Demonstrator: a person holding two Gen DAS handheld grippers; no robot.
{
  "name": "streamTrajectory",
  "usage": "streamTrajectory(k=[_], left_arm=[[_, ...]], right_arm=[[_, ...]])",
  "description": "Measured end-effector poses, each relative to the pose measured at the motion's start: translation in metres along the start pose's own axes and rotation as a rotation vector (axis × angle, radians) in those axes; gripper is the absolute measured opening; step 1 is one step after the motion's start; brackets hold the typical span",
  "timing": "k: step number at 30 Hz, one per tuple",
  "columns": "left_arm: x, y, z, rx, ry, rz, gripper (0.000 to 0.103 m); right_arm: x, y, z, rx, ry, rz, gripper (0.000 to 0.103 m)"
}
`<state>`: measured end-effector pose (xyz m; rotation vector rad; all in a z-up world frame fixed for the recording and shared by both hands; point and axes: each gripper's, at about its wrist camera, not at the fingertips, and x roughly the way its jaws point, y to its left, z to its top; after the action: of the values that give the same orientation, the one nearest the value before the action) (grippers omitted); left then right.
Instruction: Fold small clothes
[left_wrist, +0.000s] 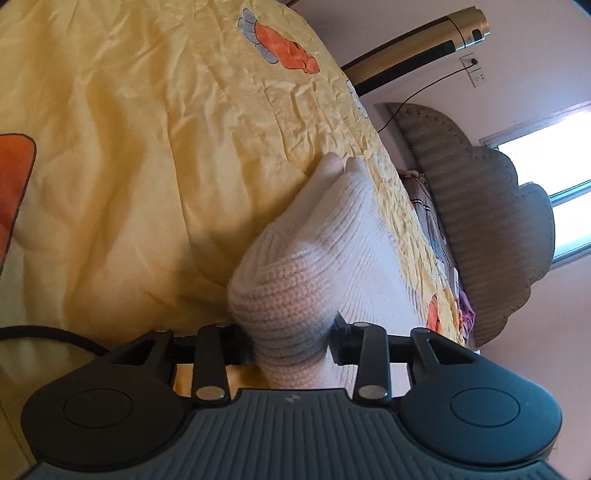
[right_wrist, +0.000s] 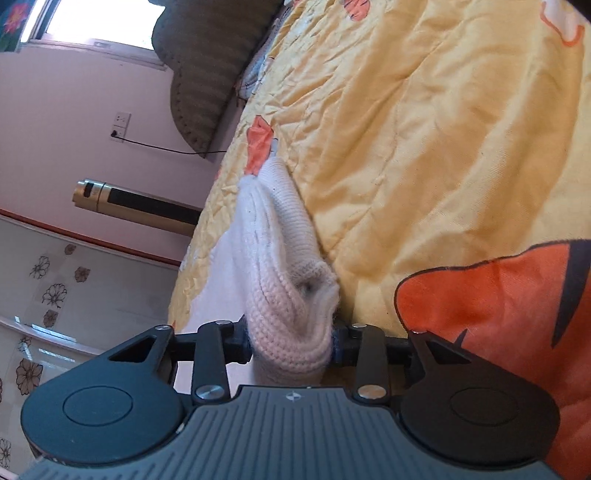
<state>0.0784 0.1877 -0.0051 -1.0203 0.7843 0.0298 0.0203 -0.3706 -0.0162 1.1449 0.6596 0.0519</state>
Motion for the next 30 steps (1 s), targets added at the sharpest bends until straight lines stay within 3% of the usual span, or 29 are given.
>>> streamTrajectory(k=[2, 4, 7, 9, 13, 15, 18, 21, 23, 24, 26, 28, 29, 30], left_arm=[[-0.007, -0.005, 0.001, 0.024, -0.036, 0.016, 0.062], [-0.014, -0.010, 0.001, 0.052, -0.087, 0.037, 0.074], [-0.013, -0.015, 0.000, 0.078, -0.111, 0.071, 0.076], [-0.009, -0.015, -0.002, 0.072, -0.112, 0.083, 0.077], [-0.005, -0.021, -0.012, 0.140, -0.193, 0.109, 0.079], [-0.003, -0.024, -0.017, 0.167, -0.229, 0.122, 0.079], [0.001, -0.032, -0.022, 0.214, -0.240, 0.170, 0.079], [0.001, -0.033, -0.022, 0.227, -0.235, 0.175, 0.079], [-0.001, -0.029, -0.020, 0.222, -0.231, 0.150, 0.081], [-0.001, -0.027, -0.019, 0.222, -0.230, 0.135, 0.082], [0.000, -0.025, -0.018, 0.224, -0.234, 0.114, 0.084], [0.003, -0.027, -0.018, 0.240, -0.241, 0.122, 0.084], [0.004, -0.029, -0.018, 0.252, -0.240, 0.138, 0.081], [0.004, -0.032, -0.018, 0.263, -0.243, 0.173, 0.071]], right_arm=[[-0.007, 0.008, 0.003, -0.027, -0.005, -0.034, 0.055], [-0.025, 0.019, 0.006, -0.092, -0.099, -0.074, 0.058], [-0.050, 0.037, 0.013, -0.141, -0.273, -0.082, 0.058], [-0.053, 0.062, 0.012, -0.218, -0.308, -0.048, 0.059], [-0.003, 0.133, -0.009, -0.545, -0.140, -0.003, 0.076], [0.034, 0.162, -0.023, -0.667, -0.045, 0.011, 0.076], [0.102, 0.193, -0.033, -0.727, 0.112, 0.032, 0.075], [0.173, 0.210, -0.046, -0.753, 0.260, -0.043, 0.076], [0.212, 0.208, -0.061, -0.806, 0.336, -0.151, 0.080], [0.224, 0.199, -0.069, -0.836, 0.347, -0.176, 0.080], [0.229, 0.193, -0.077, -0.899, 0.302, -0.100, 0.097], [0.233, 0.198, -0.081, -0.909, 0.304, -0.120, 0.098], [0.233, 0.200, -0.081, -0.915, 0.310, -0.129, 0.098], [0.232, 0.201, -0.081, -0.913, 0.311, -0.126, 0.099]])
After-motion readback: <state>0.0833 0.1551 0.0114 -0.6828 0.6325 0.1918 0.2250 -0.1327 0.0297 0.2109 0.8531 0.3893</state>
